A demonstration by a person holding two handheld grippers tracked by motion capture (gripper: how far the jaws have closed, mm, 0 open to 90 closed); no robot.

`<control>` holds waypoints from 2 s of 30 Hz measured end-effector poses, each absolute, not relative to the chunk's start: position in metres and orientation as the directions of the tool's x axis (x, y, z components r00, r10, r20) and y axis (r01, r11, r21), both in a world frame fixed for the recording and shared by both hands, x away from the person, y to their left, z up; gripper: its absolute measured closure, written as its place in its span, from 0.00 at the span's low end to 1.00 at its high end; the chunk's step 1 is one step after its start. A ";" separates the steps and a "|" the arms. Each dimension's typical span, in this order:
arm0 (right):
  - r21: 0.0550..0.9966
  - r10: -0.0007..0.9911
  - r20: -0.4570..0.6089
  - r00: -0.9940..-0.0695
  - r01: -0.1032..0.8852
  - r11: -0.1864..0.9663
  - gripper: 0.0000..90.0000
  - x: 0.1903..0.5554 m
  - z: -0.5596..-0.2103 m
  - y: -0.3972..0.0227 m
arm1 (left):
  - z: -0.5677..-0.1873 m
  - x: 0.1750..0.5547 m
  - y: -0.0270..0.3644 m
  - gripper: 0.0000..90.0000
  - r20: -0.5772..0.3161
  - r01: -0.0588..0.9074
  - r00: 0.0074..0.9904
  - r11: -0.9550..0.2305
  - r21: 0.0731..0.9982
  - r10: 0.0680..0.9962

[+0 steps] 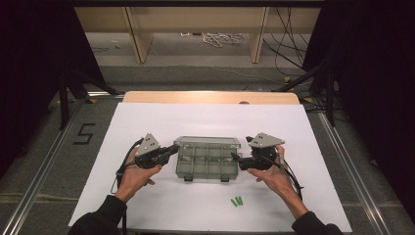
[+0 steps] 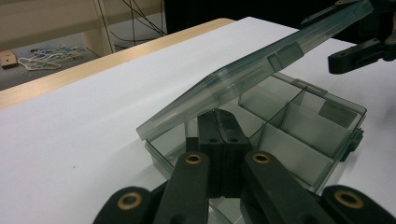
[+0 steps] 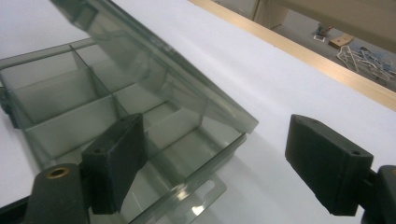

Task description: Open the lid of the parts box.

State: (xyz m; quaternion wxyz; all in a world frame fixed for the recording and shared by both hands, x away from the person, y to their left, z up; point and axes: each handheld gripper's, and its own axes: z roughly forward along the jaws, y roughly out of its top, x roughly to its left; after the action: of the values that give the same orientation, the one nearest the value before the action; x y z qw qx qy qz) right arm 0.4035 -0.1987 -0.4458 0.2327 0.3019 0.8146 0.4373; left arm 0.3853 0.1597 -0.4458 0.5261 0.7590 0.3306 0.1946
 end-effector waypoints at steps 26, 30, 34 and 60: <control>0.846 0.672 -0.156 -0.724 0.253 0.470 0.72 0.420 -0.442 -0.190 | -0.447 0.386 0.161 0.95 -0.068 0.317 0.706 -0.228 0.921 0.705; 0.844 0.678 -0.160 -0.718 0.257 0.471 0.73 0.419 -0.441 -0.190 | -0.448 0.386 0.162 0.89 -0.088 0.344 0.700 -0.228 0.911 0.708; 0.840 0.681 -0.160 -0.715 0.264 0.474 0.74 0.419 -0.441 -0.189 | -0.453 0.386 0.162 0.82 -0.100 0.391 0.692 -0.254 0.885 0.715; 0.838 0.719 -0.155 -0.677 0.295 0.459 0.78 0.421 -0.437 -0.186 | -0.475 0.388 0.151 0.79 -0.152 0.544 0.647 -0.314 0.778 0.747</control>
State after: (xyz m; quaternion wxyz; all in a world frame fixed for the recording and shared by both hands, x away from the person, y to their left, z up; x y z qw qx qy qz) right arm 0.4210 -0.1860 -0.4372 0.2542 0.3110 0.8153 0.4170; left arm 0.3882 0.1510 -0.4752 0.4253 0.8018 0.4027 0.1191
